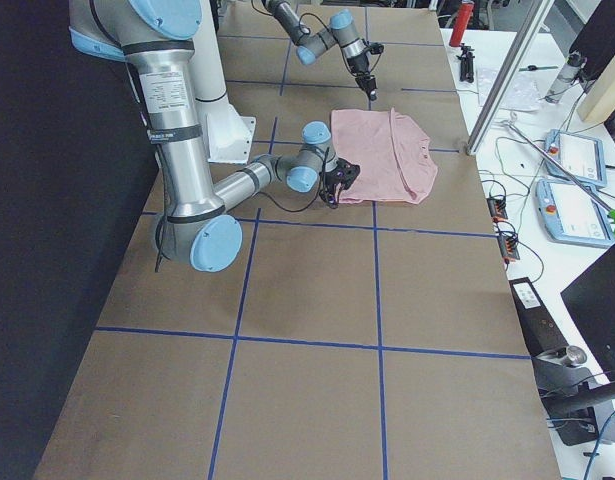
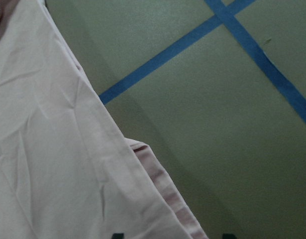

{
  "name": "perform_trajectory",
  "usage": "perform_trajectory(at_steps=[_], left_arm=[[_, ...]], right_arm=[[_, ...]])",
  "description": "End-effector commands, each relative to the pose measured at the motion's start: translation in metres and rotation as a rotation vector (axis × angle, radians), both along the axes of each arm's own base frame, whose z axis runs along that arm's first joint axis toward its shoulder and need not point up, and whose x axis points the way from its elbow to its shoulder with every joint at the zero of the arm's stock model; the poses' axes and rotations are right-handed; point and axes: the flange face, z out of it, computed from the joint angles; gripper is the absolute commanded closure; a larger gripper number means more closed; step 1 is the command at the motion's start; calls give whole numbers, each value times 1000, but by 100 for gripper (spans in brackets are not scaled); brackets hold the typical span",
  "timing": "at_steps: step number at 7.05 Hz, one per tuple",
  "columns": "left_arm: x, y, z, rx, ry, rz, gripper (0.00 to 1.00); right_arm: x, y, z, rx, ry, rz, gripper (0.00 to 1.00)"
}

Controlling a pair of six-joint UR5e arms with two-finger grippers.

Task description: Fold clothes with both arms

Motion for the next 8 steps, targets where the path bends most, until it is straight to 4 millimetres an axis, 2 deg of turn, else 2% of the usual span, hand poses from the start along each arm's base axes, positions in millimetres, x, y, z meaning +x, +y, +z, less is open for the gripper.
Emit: perform_trajectory(at_steps=[1,3,4,5,6,7,8], left_arm=[[3,1,3,-3,-5,2,68],[3,1,2,-2,-4,2,68],[3,2,2,-2,-4,3,68],[3,2,1,-1,-2,3,68],[2,3,-3,1,4,4,68],[2,3,-6,4,7,4,68],[2,3,-8,7,11,4,68]], right_arm=[[3,2,-5,2,-10,-7,100],[7,6,5,-3,-2,-16,100],[14,13,-3,1,-21,-27,100],[30,44,-32,18,-77,-67,100],[45,93,-50,30,-113,-134,100],[67,156,-58,-3,-147,-247,100],[65,202,-75,-105,-209,-362,100]])
